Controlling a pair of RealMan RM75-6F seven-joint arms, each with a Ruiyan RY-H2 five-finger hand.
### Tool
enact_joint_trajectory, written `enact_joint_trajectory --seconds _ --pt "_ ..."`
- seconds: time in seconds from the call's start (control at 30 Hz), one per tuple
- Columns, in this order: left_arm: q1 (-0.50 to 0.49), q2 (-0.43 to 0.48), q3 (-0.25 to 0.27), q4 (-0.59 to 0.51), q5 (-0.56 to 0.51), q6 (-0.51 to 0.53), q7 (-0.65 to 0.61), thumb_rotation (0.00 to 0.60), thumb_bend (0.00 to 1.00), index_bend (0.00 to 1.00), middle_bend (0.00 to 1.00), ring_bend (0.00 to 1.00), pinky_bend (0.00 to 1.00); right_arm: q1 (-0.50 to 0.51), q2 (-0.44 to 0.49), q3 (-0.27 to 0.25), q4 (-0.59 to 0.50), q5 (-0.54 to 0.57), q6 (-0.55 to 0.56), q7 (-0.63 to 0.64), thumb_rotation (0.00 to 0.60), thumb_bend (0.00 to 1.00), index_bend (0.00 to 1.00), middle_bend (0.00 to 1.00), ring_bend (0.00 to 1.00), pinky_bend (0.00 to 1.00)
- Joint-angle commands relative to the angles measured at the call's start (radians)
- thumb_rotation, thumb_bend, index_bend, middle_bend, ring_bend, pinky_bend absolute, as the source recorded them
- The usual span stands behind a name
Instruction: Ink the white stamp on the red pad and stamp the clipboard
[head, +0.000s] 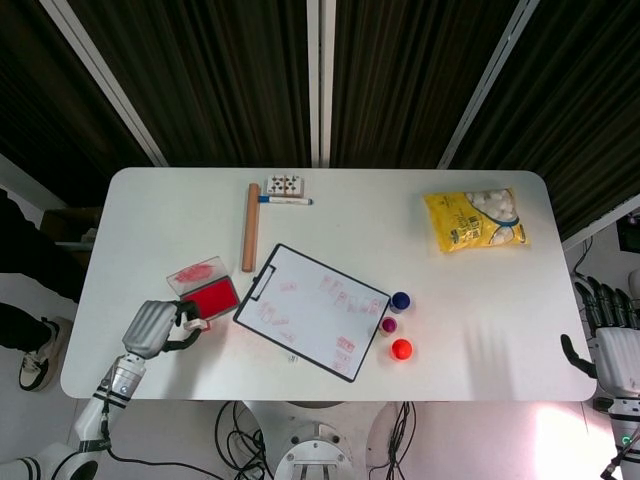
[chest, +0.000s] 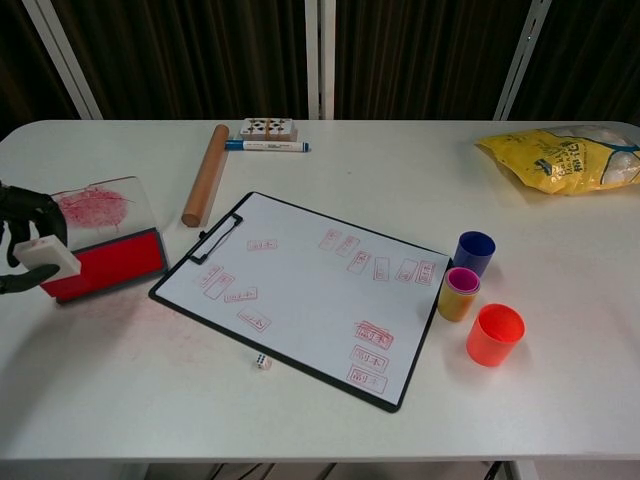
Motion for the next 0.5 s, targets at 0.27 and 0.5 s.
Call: enact_joint_trajectory --seconds 0.27,0.5 --pt "0.022 -0.111 -0.009 0.139 0.022 -0.020 -0.061 0.600 0.43 0.74 0.75 0.62 0.74 -0.001 -0.001 -0.005 -0.015 -0.004 0.003 -0.022 0.600 0.29 0.00 0.00 0.00 0.00" --pt "0.009 -0.171 -0.031 0.226 0.019 -0.060 -0.073 0.600 0.43 0.74 0.75 0.62 0.74 -0.005 0.005 -0.001 -0.013 0.007 0.003 -0.012 0.600 0.29 0.00 0.00 0.00 0.00"
